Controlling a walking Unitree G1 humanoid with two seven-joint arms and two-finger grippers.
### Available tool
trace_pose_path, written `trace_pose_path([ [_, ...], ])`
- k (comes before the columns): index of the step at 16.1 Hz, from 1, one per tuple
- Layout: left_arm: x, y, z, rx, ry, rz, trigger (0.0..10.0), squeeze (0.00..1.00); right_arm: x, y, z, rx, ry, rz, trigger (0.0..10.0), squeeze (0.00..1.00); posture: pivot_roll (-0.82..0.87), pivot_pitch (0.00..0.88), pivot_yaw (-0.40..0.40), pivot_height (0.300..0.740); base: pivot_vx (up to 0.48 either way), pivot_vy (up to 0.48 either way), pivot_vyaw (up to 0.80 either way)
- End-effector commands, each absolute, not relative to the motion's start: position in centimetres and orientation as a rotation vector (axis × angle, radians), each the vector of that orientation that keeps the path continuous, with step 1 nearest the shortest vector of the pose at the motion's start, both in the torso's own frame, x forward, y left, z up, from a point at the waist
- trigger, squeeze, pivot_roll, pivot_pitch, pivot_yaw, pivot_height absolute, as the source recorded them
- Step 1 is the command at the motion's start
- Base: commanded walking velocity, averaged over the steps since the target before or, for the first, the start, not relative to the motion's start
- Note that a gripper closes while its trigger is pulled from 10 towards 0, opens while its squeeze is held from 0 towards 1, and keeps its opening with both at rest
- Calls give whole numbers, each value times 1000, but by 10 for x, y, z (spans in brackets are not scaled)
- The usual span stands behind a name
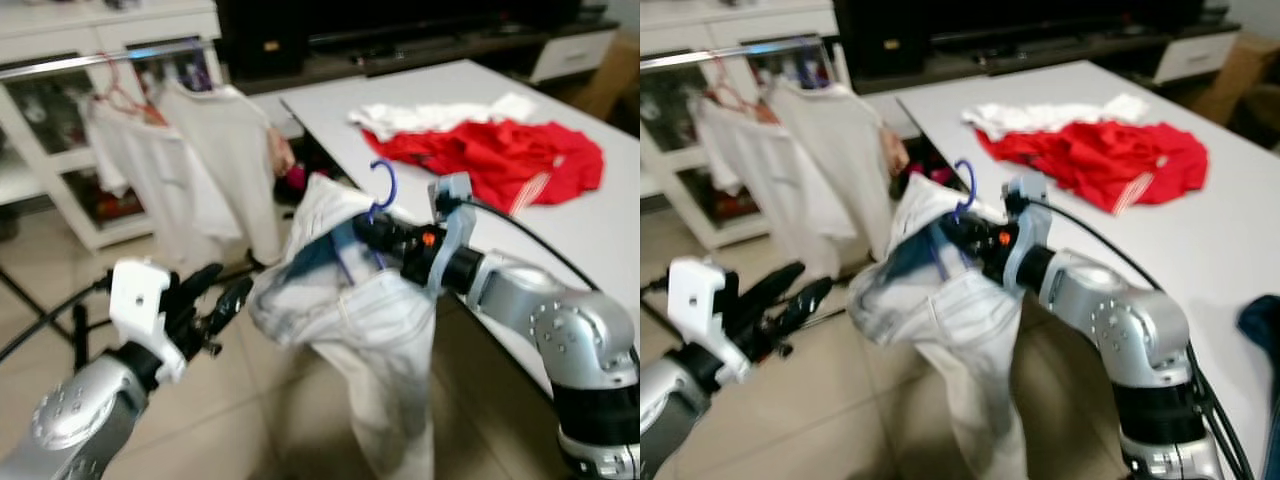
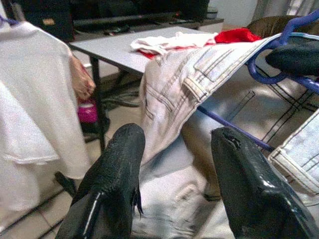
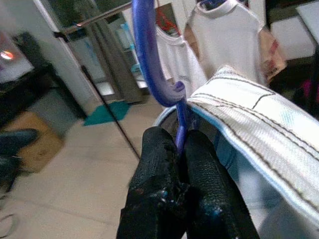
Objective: Hang hanger
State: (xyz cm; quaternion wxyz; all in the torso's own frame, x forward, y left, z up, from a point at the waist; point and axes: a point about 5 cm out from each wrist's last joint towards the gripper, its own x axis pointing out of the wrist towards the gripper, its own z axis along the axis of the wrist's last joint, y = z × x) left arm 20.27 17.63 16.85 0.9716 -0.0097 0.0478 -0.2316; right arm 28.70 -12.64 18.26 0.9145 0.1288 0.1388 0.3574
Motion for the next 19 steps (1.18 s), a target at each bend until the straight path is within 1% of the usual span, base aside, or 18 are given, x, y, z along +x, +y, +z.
trace_pose_path([
  [1, 203, 180, 160, 0, 144, -440, 10000, 0, 288, -123, 184, 238, 246, 744, 10000, 0, -48, 0, 25, 740, 0, 0, 800],
  [4, 210, 183, 152, 100, 184, -403, 10000, 0, 290, -127, 170, 188, 265, 714, 10000, 0, -52, 0, 25, 740, 0, 0, 800],
  [5, 217, 187, 148, 147, 200, -368, 10000, 0, 291, -129, 165, 179, 267, 708, 10000, 0, -61, 0, 31, 740, 0, 0, 800],
  [9, 230, 184, 146, 199, 183, -362, 10000, 0, 292, -133, 161, 168, 261, 707, 10000, 0, -72, 0, 29, 740, 0, 0, 800],
  [10, 234, 184, 146, 181, 174, -353, 10000, 910, 292, -133, 161, 165, 254, 712, 10000, 0, -78, 0, 33, 740, 0, 0, 800],
  [11, 235, 181, 147, 149, 148, -377, 10000, 1000, 291, -133, 162, 163, 247, 716, 10000, 0, -89, 0, 39, 740, 0, 0, 800],
  [15, 238, 182, 143, 206, 148, -349, 10000, 1000, 288, -138, 160, 160, 252, 680, 10000, 0, -94, 0, 40, 740, 0, 0, 800],
  [16, 240, 181, 142, 232, 136, -341, 10000, 0, 284, -139, 155, 159, 256, 665, 10000, 0, -94, 0, 40, 740, 0, 0, 794],
  [17, 240, 181, 142, 241, 130, -341, 10000, 0, 283, -139, 154, 159, 253, 660, 10000, 0, -93, 0, 43, 740, 0, 0, 725],
  [18, 240, 180, 141, 243, 129, -343, 10000, 0, 283, -140, 154, 207, 253, 632, 10000, 0, -93, 0, 46, 740, 0, 0, 0],
  [19, 243, 180, 137, 304, 148, -361, 10000, 0, 280, -139, 158, 202, 237, 670, 10000, 0, -96, 0, 53, 740, 0, 0, 0],
])
